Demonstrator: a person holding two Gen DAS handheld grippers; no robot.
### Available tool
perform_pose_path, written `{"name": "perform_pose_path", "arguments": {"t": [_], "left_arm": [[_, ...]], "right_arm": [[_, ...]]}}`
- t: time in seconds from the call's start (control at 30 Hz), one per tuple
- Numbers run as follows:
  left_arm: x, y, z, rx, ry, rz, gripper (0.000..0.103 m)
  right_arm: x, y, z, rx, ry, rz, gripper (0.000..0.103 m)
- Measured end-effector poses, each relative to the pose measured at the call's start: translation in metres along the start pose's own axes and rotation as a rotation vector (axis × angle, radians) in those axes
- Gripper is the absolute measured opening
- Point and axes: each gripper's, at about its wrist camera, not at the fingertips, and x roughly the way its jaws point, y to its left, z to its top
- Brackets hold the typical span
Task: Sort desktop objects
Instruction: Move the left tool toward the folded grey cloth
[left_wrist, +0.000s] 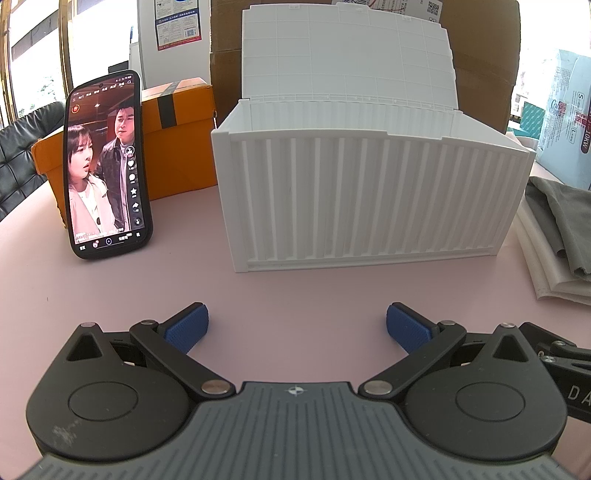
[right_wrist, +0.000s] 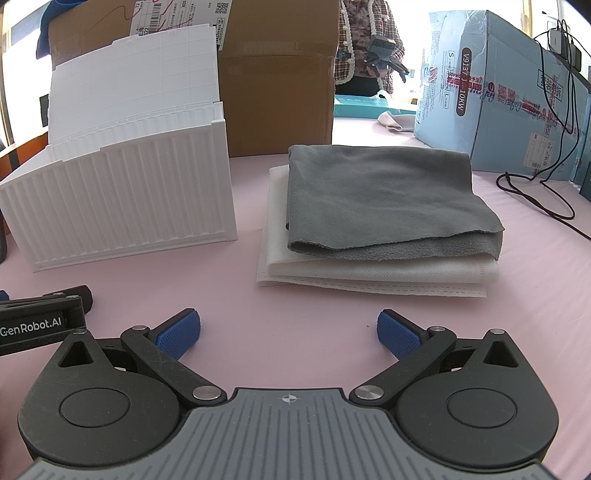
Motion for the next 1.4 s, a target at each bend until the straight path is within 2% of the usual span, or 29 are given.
{"name": "perform_pose_path", "arguments": {"t": [0.97, 1.17, 1.27, 1.33, 1.4], "left_arm": [[-0.002, -0.002, 0.0, 0.008, -0.002, 0.01, 0.103], [-0.001, -0.005, 0.004, 0.006, 0.007, 0.024, 0.103], [-0.006, -0.009, 0.01, 0.015, 0.019, 0.029, 0.103], [-0.017, -0.013, 0.015, 0.026, -0.009, 0.008, 0.103], [-0.036, -0.018, 0.023, 0.027, -0.086, -0.005, 0.103]], "right_arm": [[0.002, 0.001, -0.002, -0.006, -0.001, -0.005, 0.103], [0.001, -0.003, -0.001, 0.012, -0.009, 0.028, 0.103], [-0.01, -0.014, 0.003, 0.041, -0.071, 0.169, 0.103], [-0.025, -0.02, 0.01, 0.038, -0.157, 0.178, 0.103], [-0.043, -0.028, 0.021, 0.04, -0.261, 0.138, 0.103]]}}
